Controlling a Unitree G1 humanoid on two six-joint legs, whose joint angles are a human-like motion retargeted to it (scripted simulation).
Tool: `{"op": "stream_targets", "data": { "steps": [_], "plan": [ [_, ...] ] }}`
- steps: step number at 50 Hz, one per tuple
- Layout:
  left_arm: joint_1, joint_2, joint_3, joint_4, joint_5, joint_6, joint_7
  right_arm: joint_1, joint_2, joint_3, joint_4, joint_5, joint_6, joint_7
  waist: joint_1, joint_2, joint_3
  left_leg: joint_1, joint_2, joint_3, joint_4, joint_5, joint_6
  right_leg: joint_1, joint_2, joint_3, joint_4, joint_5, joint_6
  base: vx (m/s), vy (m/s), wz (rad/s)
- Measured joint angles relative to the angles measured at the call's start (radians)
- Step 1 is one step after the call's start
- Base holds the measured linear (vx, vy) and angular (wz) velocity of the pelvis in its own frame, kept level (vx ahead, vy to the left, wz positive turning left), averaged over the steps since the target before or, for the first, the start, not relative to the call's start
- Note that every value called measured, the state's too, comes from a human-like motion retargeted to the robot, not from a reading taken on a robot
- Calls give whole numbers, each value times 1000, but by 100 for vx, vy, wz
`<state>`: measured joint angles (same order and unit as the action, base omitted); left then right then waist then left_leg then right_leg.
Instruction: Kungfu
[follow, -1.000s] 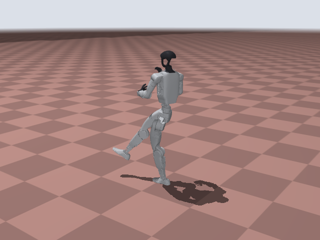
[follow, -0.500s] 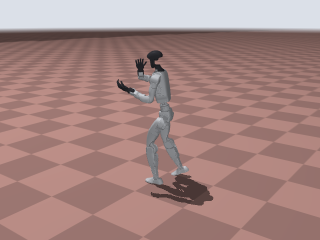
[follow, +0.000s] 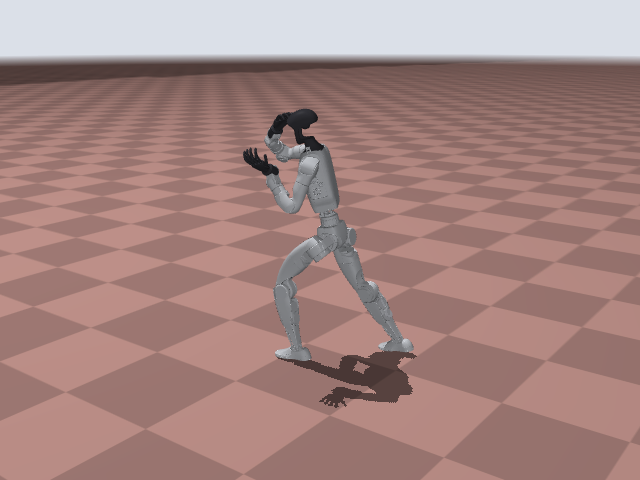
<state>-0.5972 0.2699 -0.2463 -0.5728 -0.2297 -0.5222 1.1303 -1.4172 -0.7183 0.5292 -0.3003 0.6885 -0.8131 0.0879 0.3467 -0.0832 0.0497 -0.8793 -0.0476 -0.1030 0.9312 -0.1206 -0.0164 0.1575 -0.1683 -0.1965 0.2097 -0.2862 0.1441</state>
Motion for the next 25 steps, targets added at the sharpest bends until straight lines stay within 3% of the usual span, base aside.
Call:
{"op": "stream_targets", "data": {
  "steps": [5, 9, 13, 16, 18, 21, 23, 25],
  "plan": [
    [67, 32, 101, 57, -58, 4, -86, 30, 49, -23, 51, -85, 54, 67, -69, 62, -11, 72, 132, 37, -96, 13, -12, -79, 4, -14, 40, 45, -27, -45, -2, -129],
    [170, 64, 263, 196, -39, -18, -131, 79, 51, -27, 104, -103, 57, 21, -148, 106, -17, 158, 257, 93, -195, 35, -44, -184, 12, -24, 134, 87, -52, -55, -12, -166],
    [249, 96, 405, 356, 79, -30, -200, 204, -22, -33, 151, -145, 73, -48, -261, 135, -26, 261, 356, 153, -303, 76, -86, -248, 20, -86, 202, 115, -97, -43, -16, -131],
    [281, 137, 464, 447, 166, -25, -336, 361, -121, -43, 189, -189, 104, -67, -383, 143, -33, 352, 416, 204, -394, 120, -112, -256, 44, -66, 214, 100, -101, -41, -29, -106],
    [285, 163, 470, 490, 208, -7, -496, 491, -203, -61, 220, -219, 164, -63, -489, 139, -38, 418, 449, 240, -467, 155, -128, -264, 85, 13, 215, 61, -93, -36, -38, -94],
    [259, 204, 422, 524, 235, 34, -741, 673, -337, -132, 283, -317, 237, -21, -602, 125, -47, 498, 490, 309, -566, 220, -128, -262, 130, 91, 180, -1, -131, -43, -45, -90],
    [214, 220, 341, 543, 259, 63, -900, 822, -423, -235, 372, -477, 244, 0, -680, 110, -53, 531, 511, 359, -621, 283, -94, -266, 167, 150, 152, -12, -156, -40, -46, -58],
    [135, 221, 206, 586, 314, 77, -1028, 1038, -471, -424, 515, -776, 239, -70, -759, 88, -59, 550, 522, 405, -666, 323, -62, -288, 203, 184, 133, 2, -175, -53, -64, -29]
  ]
}}
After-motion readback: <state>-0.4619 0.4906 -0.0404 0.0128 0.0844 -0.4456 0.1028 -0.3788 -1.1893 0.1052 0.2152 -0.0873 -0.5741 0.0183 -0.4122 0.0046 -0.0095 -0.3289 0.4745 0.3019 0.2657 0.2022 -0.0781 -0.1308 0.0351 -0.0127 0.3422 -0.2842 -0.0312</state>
